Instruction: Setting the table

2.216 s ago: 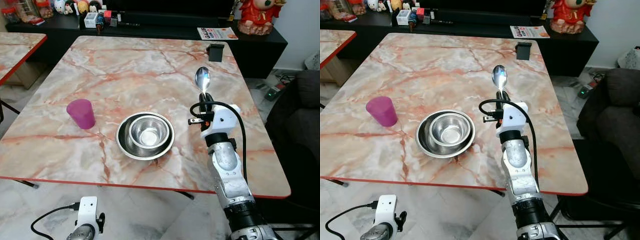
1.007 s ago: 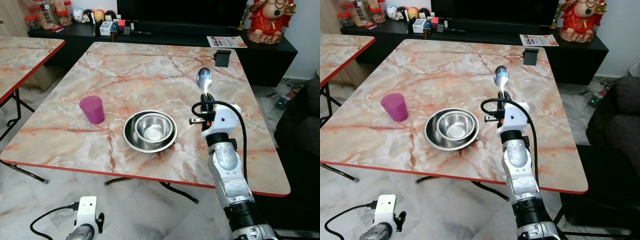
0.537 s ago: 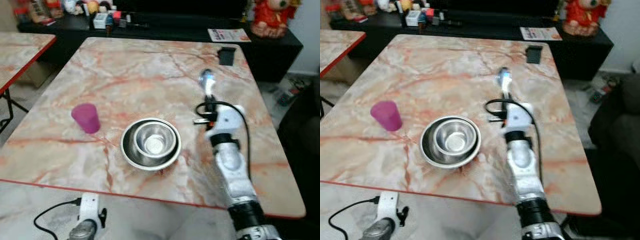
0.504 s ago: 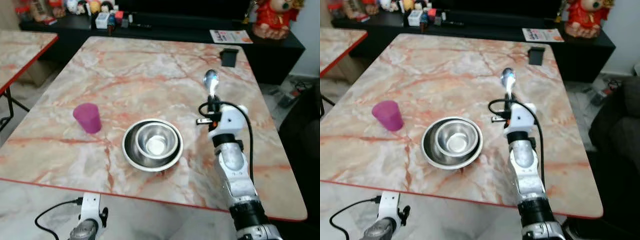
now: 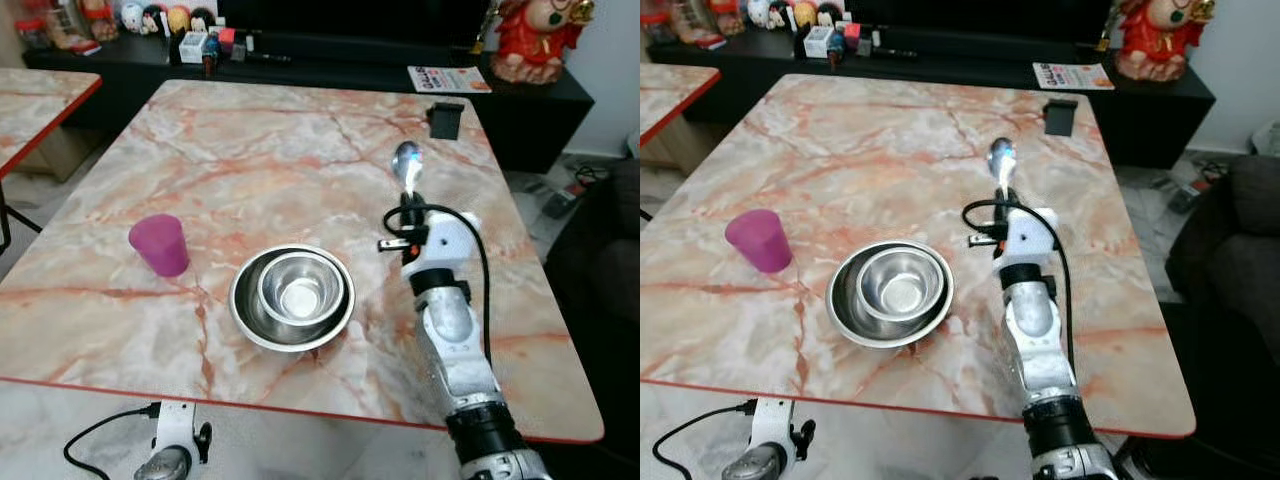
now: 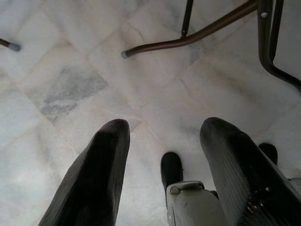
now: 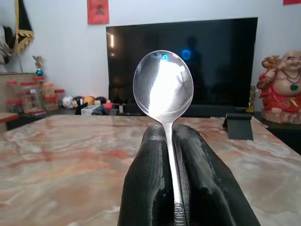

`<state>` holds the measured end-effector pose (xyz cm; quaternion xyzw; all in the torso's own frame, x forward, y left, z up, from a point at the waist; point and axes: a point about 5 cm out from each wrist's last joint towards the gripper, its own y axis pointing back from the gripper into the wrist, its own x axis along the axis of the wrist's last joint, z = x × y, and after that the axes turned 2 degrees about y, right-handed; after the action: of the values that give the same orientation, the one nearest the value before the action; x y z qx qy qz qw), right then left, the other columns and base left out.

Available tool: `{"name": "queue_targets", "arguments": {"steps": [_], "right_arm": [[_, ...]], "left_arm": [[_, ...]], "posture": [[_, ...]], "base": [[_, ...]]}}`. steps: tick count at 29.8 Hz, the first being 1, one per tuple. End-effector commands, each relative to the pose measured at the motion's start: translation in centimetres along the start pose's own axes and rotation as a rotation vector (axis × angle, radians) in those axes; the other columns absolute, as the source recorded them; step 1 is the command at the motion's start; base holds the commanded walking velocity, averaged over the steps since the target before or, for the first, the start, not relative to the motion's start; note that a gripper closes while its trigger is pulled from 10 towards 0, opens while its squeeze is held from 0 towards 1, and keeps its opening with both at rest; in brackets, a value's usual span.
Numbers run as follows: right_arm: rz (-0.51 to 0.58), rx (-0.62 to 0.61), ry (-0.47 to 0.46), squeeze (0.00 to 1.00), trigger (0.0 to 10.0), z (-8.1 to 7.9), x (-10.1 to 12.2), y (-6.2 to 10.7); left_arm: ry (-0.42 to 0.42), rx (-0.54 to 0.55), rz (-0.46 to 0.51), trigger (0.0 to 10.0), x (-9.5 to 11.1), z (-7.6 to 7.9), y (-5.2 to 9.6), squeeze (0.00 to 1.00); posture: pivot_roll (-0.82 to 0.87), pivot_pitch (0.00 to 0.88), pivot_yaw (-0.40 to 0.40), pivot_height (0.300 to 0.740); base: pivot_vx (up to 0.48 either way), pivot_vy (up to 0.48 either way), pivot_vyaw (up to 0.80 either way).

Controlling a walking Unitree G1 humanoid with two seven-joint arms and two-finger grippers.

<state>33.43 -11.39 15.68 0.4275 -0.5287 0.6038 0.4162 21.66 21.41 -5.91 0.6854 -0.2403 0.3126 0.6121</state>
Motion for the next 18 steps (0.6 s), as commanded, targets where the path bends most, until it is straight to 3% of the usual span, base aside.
{"name": "queue_targets", "arguments": {"steps": [1,5,18], "right_arm": [[-0.001,-0.012,-0.011,0.0,10.0,0.25,0.13,-0.15],[-0.006,-0.019,-0.016,0.0,10.0,0.32,0.07,-0.19],[-0.019,-0.044,-0.021,0.0,10.0,0.62,-0.15,-0.28]], "left_arm": [[0.021,0.006,-0.032,10.0,-0.82,-0.3,0.2,0.0],[0.023,0.008,-0.031,10.0,-0.82,-0.33,0.2,0.0],[0.024,0.011,-0.026,10.0,-0.68,-0.44,0.18,0.0]], "posture": [[-0.01,0.122,-0.013,0.74],[-0.01,0.124,-0.013,0.74],[0.0,0.121,-0.011,0.74]], "base": [[0.0,0.0,0.0],[0.0,0.283,-0.68],[0.0,0.292,0.0]]}}
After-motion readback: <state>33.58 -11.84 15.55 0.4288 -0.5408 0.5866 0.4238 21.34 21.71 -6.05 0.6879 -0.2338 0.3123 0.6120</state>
